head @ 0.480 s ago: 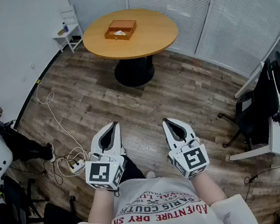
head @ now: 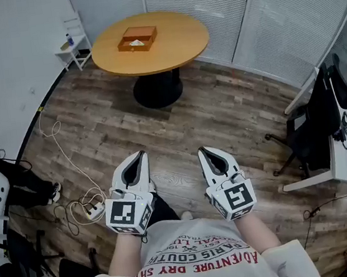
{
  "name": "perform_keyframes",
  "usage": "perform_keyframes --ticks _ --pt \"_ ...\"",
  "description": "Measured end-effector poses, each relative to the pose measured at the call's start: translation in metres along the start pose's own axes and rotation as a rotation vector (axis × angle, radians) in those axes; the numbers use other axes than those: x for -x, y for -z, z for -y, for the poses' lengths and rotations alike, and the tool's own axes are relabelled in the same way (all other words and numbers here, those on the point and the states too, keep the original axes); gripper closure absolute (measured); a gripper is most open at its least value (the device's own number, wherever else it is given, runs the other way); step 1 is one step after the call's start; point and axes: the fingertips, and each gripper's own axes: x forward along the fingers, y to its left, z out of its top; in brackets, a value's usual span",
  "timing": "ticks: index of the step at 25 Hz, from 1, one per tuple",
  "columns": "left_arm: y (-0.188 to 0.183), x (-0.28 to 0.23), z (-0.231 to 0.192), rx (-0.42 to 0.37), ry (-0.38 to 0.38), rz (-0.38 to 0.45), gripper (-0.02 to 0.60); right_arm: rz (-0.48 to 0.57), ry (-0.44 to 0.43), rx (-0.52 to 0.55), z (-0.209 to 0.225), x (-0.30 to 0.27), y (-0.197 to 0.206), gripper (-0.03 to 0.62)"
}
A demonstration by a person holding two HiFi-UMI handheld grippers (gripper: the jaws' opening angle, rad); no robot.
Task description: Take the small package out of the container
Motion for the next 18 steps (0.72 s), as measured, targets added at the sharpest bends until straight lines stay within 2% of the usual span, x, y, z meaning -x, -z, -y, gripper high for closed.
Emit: perform_keyframes --ticks 10,15,18 --pt "0.015 -0.032 -0.021 0.026 0.036 -0.038 0.571 -0.027 0.056 -0.074 0.021 -0.027 0.013 0.586" --pt "0.027 -0.054 -0.060 0.040 0.025 -0.063 0.571 -0.065 0.068 -0.103 0.030 -0.075 0.025 0.586" --pt "0.034 -0.066 -0.098 0.057 -0.006 -0.069 0.571 -0.080 0.060 -0.106 0.028 -0.114 0.027 0.586"
